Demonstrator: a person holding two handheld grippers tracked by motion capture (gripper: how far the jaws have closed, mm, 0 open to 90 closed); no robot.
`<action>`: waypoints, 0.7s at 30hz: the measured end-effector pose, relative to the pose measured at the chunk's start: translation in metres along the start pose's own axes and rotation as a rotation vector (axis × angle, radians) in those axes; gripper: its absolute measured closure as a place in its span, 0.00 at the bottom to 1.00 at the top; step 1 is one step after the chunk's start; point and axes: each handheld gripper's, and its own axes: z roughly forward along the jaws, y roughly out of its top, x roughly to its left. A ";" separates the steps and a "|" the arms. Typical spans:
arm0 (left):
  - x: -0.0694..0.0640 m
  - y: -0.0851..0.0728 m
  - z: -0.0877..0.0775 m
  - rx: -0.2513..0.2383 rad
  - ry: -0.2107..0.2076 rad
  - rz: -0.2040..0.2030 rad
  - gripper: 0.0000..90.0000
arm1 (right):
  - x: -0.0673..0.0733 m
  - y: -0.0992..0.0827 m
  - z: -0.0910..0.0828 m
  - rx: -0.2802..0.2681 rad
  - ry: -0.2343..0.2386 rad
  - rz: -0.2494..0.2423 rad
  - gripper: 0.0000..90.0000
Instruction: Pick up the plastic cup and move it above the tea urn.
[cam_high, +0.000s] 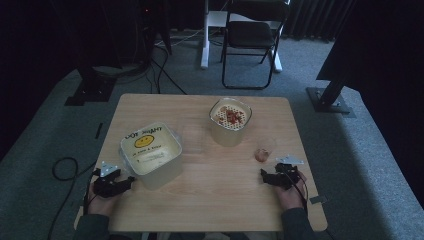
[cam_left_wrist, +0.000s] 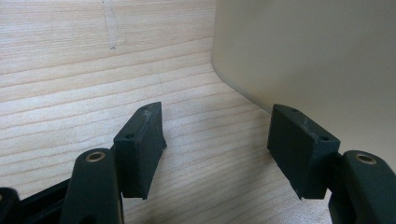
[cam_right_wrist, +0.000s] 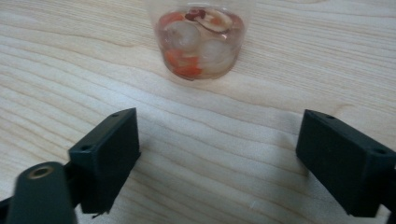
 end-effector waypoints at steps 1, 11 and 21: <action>-0.001 0.000 0.000 0.001 0.005 0.005 0.40 | 0.000 0.000 0.000 -0.002 0.001 0.000 0.16; -0.005 0.001 0.002 0.013 0.023 0.039 0.37 | 0.006 -0.002 -0.006 -0.013 -0.025 0.025 0.40; -0.005 0.001 0.002 0.013 0.022 0.039 0.36 | 0.031 0.001 -0.018 -0.021 -0.007 -0.053 0.54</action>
